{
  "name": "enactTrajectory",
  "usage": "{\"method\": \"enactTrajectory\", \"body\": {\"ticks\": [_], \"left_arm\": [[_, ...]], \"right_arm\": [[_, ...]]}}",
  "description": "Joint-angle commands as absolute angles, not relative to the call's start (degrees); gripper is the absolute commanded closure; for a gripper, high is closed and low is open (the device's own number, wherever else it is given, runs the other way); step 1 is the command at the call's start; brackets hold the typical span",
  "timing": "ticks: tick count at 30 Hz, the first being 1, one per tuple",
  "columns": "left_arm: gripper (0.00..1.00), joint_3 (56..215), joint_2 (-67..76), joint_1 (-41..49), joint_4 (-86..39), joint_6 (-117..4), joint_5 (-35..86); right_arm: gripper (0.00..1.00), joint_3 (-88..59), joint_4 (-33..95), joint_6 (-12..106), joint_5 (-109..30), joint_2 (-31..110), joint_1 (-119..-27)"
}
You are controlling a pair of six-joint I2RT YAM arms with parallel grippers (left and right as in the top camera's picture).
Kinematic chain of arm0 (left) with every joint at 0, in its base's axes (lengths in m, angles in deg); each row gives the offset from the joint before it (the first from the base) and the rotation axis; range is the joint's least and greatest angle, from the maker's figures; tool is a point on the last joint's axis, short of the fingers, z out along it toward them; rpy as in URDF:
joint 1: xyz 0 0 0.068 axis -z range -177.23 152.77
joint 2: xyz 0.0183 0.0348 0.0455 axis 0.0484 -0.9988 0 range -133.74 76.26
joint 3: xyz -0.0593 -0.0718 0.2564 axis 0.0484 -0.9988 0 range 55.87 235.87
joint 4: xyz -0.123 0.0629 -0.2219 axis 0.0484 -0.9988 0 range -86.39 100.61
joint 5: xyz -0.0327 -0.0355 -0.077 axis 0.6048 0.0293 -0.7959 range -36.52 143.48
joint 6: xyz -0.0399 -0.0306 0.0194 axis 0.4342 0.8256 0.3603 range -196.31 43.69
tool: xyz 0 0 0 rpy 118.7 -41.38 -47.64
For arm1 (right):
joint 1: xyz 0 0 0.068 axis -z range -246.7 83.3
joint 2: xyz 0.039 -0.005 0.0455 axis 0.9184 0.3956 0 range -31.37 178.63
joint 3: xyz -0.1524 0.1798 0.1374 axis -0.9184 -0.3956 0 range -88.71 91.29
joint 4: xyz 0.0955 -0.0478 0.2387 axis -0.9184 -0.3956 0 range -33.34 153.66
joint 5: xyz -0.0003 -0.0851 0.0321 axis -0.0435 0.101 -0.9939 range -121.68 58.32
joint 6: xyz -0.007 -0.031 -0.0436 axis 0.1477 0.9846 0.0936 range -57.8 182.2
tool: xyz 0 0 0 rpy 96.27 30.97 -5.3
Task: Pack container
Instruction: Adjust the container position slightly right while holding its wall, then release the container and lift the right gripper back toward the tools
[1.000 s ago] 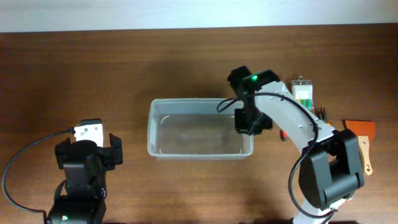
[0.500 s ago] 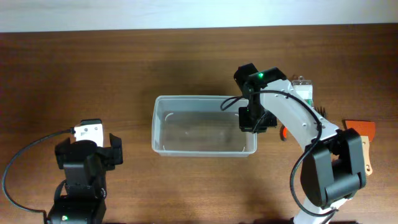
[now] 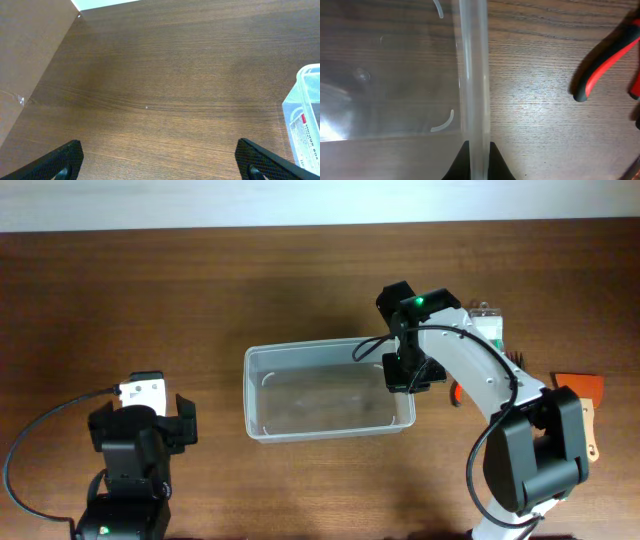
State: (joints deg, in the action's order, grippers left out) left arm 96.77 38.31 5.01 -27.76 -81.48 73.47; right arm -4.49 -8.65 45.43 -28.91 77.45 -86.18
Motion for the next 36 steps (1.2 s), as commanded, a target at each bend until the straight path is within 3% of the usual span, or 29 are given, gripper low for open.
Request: {"method": "enactTrajectory", "body": {"ticks": [1, 22, 36], "left_arm": [[0.01, 98.09, 38.33, 5.25, -27.83, -82.38, 73.84], [0.01, 98.06, 38.35, 5.25, -27.87, -82.38, 73.84], [0.01, 98.06, 38.33, 5.25, -27.87, -82.4, 73.86]], "right_arm": [[0.96, -4.05, -8.89, 44.2, -28.52, 77.71, -86.23], [0.96, -4.05, -8.5, 39.22, -28.89, 77.71, -86.23], [0.82, 1.52, -11.62, 39.46, -28.87, 76.77, -86.21]]}}
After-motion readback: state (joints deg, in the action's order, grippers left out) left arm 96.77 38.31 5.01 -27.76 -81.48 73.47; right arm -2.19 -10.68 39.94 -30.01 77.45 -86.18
